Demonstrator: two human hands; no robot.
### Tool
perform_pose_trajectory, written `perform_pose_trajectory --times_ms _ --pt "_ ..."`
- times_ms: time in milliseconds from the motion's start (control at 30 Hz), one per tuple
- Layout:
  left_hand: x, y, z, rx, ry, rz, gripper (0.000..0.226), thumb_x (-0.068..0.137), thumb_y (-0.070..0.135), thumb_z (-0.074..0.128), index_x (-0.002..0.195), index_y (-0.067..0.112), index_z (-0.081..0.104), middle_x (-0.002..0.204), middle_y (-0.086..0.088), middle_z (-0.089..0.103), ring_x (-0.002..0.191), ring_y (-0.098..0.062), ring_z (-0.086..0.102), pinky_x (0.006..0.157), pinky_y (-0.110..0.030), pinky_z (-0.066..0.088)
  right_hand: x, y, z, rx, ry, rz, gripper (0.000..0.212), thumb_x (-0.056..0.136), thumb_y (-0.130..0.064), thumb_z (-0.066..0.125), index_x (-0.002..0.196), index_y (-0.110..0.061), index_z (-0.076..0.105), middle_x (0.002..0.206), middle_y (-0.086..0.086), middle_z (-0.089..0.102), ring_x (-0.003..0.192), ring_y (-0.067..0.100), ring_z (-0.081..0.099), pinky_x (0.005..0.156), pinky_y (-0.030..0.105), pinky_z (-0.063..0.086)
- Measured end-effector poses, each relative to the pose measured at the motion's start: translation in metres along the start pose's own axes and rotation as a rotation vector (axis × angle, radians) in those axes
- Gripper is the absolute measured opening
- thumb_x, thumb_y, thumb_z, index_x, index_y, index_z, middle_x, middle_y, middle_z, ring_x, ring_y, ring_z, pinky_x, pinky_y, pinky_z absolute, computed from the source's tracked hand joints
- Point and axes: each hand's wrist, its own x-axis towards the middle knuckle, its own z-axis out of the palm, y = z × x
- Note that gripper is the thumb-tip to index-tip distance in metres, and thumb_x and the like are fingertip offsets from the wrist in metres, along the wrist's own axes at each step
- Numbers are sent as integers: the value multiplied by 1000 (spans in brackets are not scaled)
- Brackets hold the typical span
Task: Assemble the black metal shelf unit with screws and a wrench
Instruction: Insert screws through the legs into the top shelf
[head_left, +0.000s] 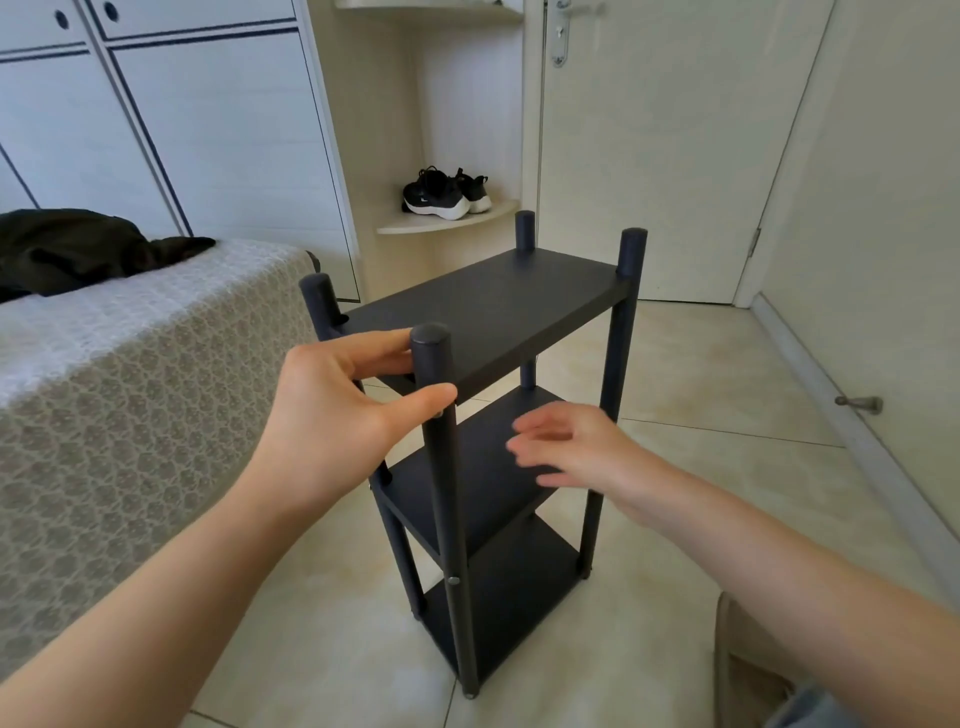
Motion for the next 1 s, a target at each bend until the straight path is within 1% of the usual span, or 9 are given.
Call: perform_pose_trajectory --times_ms 133,200,400,567,633,767,833,900,1000 --pt "1 0 -1 -12 -15 -4 33 74 20 85 103 33 77 94 23 76 99 11 66 92 -16 45 22 12 -36 5 374 148 39 95 -23 63 131 -15 51 125 7 58 109 24 62 90 39 56" --pt "0 2 0 -12 -24 0 33 74 21 85 103 32 77 95 23 76 99 12 65 93 -16 43 31 17 -49 5 465 168 46 97 -25 60 138 -12 44 134 11 53 117 29 57 97 44 53" --pt "-1 -2 -2 12 -26 22 33 75 22 83 106 31 76 97 21 76 100 11 66 84 -7 46 51 12 -67 79 539 118 59 100 -26 55 150 -18 25 152 12 39 135 33 43 110 49 41" --pt "-2 -5 -3 14 -25 47 33 77 21 83 107 33 75 99 22 75 103 10 65 89 -15 45 62 14 -64 79 434 78 60 100 -16 55 150 -29 25 148 8 43 134 32 44 109 53 40" --pt "-1 -5 -3 27 -32 61 31 78 21 82 104 36 73 99 23 75 103 10 65 91 -17 45 65 16 -63 97 430 87 56 101 -14 53 148 -28 27 142 9 48 129 33 48 107 52 40" --pt "-2 -5 0 65 -29 95 27 80 24 80 103 37 72 100 25 74 104 8 65 94 -22 45 68 20 -68 128 486 69 43 103 -11 46 142 -25 35 128 9 54 114 28 53 91 39 43" --pt "-2 -6 4 79 -20 113 26 82 25 77 106 34 72 102 25 73 106 7 64 97 -22 45 69 25 -71 112 534 58 39 104 -11 44 139 -25 37 127 9 56 111 27 55 88 37 45" --pt "-1 -9 8 93 10 121 31 83 29 74 114 29 72 105 23 73 109 8 63 99 -18 43 66 27 -74 73 560 43 37 104 -12 44 138 -25 38 127 10 56 112 29 56 91 41 50" --pt "3 -18 12 104 65 105 36 87 29 72 123 28 69 109 26 69 111 12 59 96 -1 37 60 30 -77 48 577 46 35 104 -12 44 135 -24 38 127 12 57 116 33 56 99 49 50"
